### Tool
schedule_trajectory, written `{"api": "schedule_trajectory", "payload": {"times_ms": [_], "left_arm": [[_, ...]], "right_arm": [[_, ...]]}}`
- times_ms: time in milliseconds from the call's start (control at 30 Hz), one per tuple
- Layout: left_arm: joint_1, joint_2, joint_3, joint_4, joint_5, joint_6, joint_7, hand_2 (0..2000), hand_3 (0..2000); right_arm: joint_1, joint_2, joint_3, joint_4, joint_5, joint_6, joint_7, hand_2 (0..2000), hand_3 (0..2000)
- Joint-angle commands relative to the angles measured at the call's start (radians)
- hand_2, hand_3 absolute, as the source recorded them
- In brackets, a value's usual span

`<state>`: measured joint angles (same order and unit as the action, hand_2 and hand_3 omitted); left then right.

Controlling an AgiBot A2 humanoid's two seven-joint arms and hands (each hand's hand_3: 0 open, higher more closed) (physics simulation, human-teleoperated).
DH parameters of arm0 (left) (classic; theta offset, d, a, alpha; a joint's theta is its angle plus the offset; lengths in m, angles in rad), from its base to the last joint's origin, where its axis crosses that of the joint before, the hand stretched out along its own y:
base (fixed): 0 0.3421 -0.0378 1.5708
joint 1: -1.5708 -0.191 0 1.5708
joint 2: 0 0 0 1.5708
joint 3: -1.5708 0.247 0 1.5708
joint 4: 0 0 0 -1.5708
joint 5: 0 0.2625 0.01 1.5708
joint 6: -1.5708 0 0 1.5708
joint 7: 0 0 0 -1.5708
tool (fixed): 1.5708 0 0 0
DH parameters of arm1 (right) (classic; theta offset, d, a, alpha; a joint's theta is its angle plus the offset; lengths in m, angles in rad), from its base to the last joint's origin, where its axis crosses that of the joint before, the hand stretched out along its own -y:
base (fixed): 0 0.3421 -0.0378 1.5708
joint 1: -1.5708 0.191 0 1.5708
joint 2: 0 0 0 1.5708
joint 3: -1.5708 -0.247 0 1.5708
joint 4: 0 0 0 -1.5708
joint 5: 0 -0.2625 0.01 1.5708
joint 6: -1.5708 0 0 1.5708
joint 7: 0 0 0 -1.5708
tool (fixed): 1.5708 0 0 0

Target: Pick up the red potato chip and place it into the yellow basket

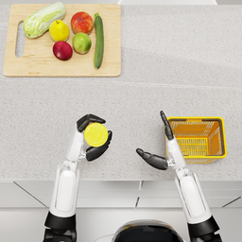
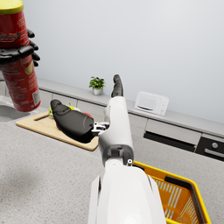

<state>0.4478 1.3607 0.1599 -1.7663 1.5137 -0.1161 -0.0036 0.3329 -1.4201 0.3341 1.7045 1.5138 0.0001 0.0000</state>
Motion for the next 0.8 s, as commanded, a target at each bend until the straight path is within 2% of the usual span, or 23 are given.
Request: {"api": "schedule_trajectory", "payload": {"times_ms": [33, 133, 400, 567, 600, 633, 667, 700, 767, 800], "left_arm": [[0.093, 0.078, 0.113, -0.009, 0.0, -0.002, 0.0, 2000, 2000], [0.114, 0.115, 0.175, 0.004, 0.0, -0.004, -0.001, 2000, 2000], [0.098, 0.129, 0.331, -0.006, 0.0, -0.002, 0.0, 2000, 2000], [0.101, 0.126, 0.374, -0.011, 0.005, 0.028, 0.005, 2000, 2000], [0.103, 0.123, 0.368, -0.011, 0.006, 0.034, 0.006, 2000, 2000], [0.105, 0.117, 0.359, -0.007, 0.007, 0.037, 0.004, 2000, 2000], [0.106, 0.113, 0.354, -0.012, 0.007, 0.036, 0.001, 2000, 2000], [0.107, 0.11, 0.357, -0.012, 0.007, 0.039, -0.001, 2000, 2000], [0.104, 0.101, 0.36, -0.028, 0.006, 0.039, -0.003, 2000, 2000], [0.101, 0.096, 0.365, -0.032, 0.005, 0.037, -0.003, 639, 1673]], "right_arm": [[0.043, -0.03, 0.034, -0.02, 0.0, 0.0, 0.0, 0, 0], [0.064, -0.051, 0.05, -0.032, 0.0, 0.0, 0.0, 0, 0], [0.118, -0.103, 0.061, -0.055, 0.0, 0.0, 0.0, 0, 0], [0.135, -0.113, 0.068, -0.045, 0.002, 0.079, -0.005, 0, 0], [0.135, -0.11, 0.063, -0.04, 0.003, 0.086, -0.005, 1361, 327], [0.137, -0.105, 0.063, -0.045, 0.004, 0.169, -0.005, 2000, 653], [0.14, -0.101, 0.067, -0.051, 0.004, 0.228, -0.004, 2000, 980], [0.141, -0.098, 0.065, -0.049, 0.004, 0.252, -0.004, 2000, 1307], [0.146, -0.095, 0.072, -0.056, 0.004, 0.25, -0.002, 2000, 1960], [0.145, -0.093, 0.07, -0.055, 0.002, 0.252, -0.002, 2000, 2000]]}}
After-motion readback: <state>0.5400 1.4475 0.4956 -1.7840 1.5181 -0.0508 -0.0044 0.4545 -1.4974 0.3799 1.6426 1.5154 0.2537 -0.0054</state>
